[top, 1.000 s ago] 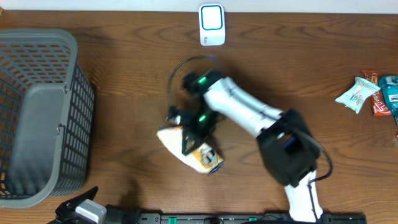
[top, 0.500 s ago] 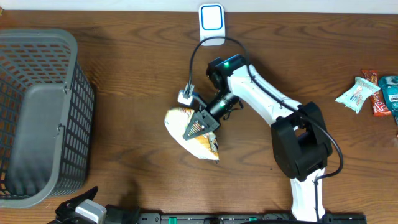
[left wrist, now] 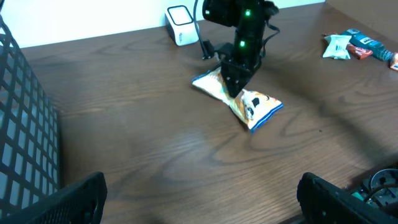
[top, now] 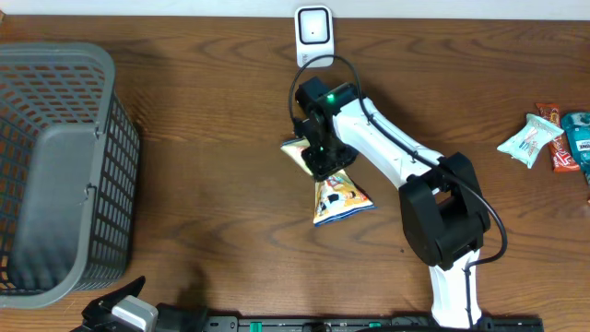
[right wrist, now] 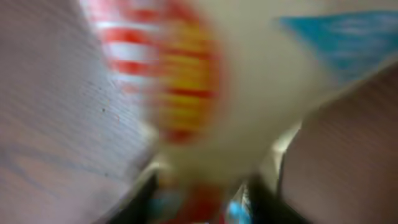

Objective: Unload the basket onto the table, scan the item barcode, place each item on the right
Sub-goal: 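Lift the snack bag toward the white scanner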

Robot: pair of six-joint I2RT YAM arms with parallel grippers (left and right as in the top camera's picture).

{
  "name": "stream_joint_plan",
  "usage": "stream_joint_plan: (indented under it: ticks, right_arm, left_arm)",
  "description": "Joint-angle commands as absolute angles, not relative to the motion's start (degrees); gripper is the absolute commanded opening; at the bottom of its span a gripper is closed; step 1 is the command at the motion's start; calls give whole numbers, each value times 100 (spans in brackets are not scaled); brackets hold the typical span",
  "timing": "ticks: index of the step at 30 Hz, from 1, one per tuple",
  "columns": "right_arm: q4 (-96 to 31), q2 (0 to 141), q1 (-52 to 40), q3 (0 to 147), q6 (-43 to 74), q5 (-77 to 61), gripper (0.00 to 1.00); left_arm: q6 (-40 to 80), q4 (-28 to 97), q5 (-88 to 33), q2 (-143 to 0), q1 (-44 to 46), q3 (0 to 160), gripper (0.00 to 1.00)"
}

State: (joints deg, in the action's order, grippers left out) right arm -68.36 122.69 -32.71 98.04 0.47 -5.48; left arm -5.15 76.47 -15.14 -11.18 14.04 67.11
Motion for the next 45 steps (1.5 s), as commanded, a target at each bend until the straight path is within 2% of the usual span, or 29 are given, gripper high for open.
stream_joint_plan:
  ticks: [1, 2, 11, 17, 19, 20, 23, 24, 25, 26, 27, 28, 30, 31, 39, 45]
  right_arm:
    - [-7006, 11867, -3343, 10429, 604, -266, 5]
    - [-7050, 11830, -3382, 10597, 668, -357, 1]
    - [-6700, 11793, -3492, 10637, 797, -207, 1]
    - [-7358, 11793, -3586, 10604, 515, -93, 2]
    - [-7583, 11793, -3594, 10600, 56, -58, 38]
    - [-7629, 11793, -3594, 10600, -34, -25, 70]
    - [-7605, 11762, -3594, 10656, 38, -32, 82]
    - [-7612, 11751, -3594, 10704, 75, -34, 82]
    - [-7623, 11730, -3594, 10777, 145, -34, 82]
    - [-7623, 11705, -3594, 10871, 198, -34, 75]
    - [-7603, 11666, -3594, 10962, 276, -34, 58]
    - [-7511, 11622, -3592, 11041, 377, -34, 31]
    - [-7295, 11605, -3588, 11048, 580, -34, 4]
    - [-7216, 11618, -3588, 11034, 626, -34, 1]
    - [-6173, 12226, -3551, 9992, 910, -62, 1]
    - [-5865, 12772, -3546, 9448, 917, -443, 1]
  left_arm:
    - [-532, 7631, -1584, -1103, 1402, 6733, 98]
    - [-532, 7631, -1584, -1103, 1400, 6733, 98]
    - [-532, 7631, -1586, -1103, 1400, 6733, 98]
    - [-532, 7631, -1584, -1103, 1400, 6733, 98]
    - [-532, 7631, -1584, -1103, 1400, 6733, 98]
    - [-532, 7631, -1584, -1103, 1400, 6733, 98]
    - [-532, 7631, -1584, -1103, 1400, 6733, 98]
    - [-532, 7631, -1584, -1103, 1400, 6733, 98]
    - [-532, 7631, -1584, -1103, 1402, 6733, 98]
    - [-532, 7631, -1586, -1103, 1400, 6733, 98]
    - [-532, 7631, -1586, -1103, 1400, 6733, 98]
    - [-532, 7631, -1586, -1103, 1400, 6733, 98]
    - [-532, 7631, -1584, -1103, 1400, 6733, 98]
    - [-532, 7631, -1586, -1103, 1400, 6733, 98]
    - [-532, 7631, -1584, -1103, 1402, 6733, 98]
    - [-532, 7631, -1586, -1103, 1400, 6733, 98]
